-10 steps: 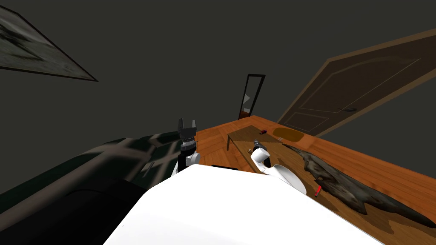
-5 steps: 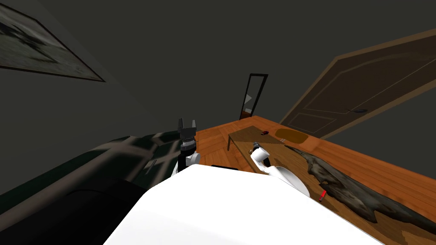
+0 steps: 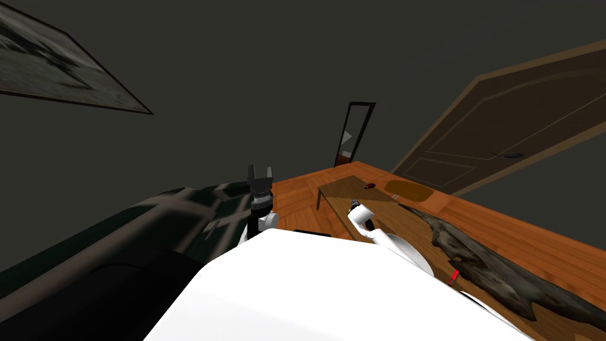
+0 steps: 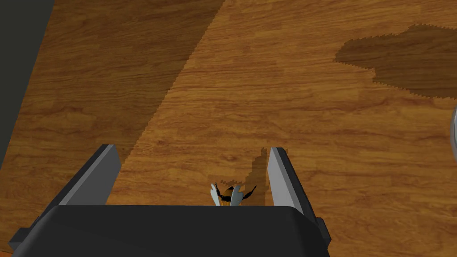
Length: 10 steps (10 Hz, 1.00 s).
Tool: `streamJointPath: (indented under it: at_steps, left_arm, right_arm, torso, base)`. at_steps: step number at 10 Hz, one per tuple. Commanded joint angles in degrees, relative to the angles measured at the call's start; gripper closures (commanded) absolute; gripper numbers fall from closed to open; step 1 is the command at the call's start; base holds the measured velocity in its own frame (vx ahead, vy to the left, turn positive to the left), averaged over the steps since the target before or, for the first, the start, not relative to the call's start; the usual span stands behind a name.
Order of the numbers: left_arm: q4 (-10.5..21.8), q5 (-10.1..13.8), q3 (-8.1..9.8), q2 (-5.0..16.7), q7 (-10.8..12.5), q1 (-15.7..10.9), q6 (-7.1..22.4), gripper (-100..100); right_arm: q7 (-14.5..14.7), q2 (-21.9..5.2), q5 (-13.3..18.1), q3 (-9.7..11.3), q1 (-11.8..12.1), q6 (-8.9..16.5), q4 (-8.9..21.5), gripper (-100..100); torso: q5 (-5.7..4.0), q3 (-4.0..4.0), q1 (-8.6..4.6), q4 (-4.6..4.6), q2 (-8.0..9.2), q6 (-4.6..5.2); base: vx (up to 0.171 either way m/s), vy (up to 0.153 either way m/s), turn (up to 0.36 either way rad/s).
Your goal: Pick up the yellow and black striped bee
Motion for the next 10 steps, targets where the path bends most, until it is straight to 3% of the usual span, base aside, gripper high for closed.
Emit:
streamJointPath:
  at_steps: [1, 3, 4, 6, 10]
  left_arm:
    - [0.00, 0.00, 0.00, 0.00, 0.00, 0.00, 0.00, 0]
    - [0.00, 0.00, 0.00, 0.00, 0.00, 0.00, 0.00, 0]
    - [0.00, 0.00, 0.00, 0.00, 0.00, 0.00, 0.00, 0]
    - [0.00, 0.00, 0.00, 0.00, 0.00, 0.00, 0.00, 0]
    - [0.00, 0.00, 0.00, 0.00, 0.00, 0.00, 0.00, 0]
  right_arm:
    - [-0.63, -0.42, -2.86, 0.63, -1.08, -1.05, 1.76, -100]
    - [-0.63, -0.42, -5.90, 0.63, -1.08, -1.05, 1.76, -100]
    - [-1.16, -0.88, -7.82, 1.15, -2.10, -1.99, 3.39, -100]
    - [-1.16, -0.88, -10.50, 1.15, -2.10, -1.99, 3.39, -100]
    - [-2.13, -1.69, -16.98, 2.10, -3.98, -3.69, 6.40, -100]
  torso:
    - [0.00, 0.00, 0.00, 0.00, 0.00, 0.00]
    - [0.00, -0.01, -0.01, 0.00, -0.01, 0.00]
    - [0.00, 0.00, 0.00, 0.00, 0.00, 0.00]
    - [0.00, 0.00, -0.01, 0.00, -0.01, 0.00]
    - [0.00, 0.00, 0.00, 0.00, 0.00, 0.01]
  base:
    - [0.003, -0.005, 0.090]
    - [0.002, -0.008, 0.021]
    - [0.002, -0.005, 0.085]
    - [0.002, -0.004, 0.026]
    - [0.002, -0.006, 0.049]
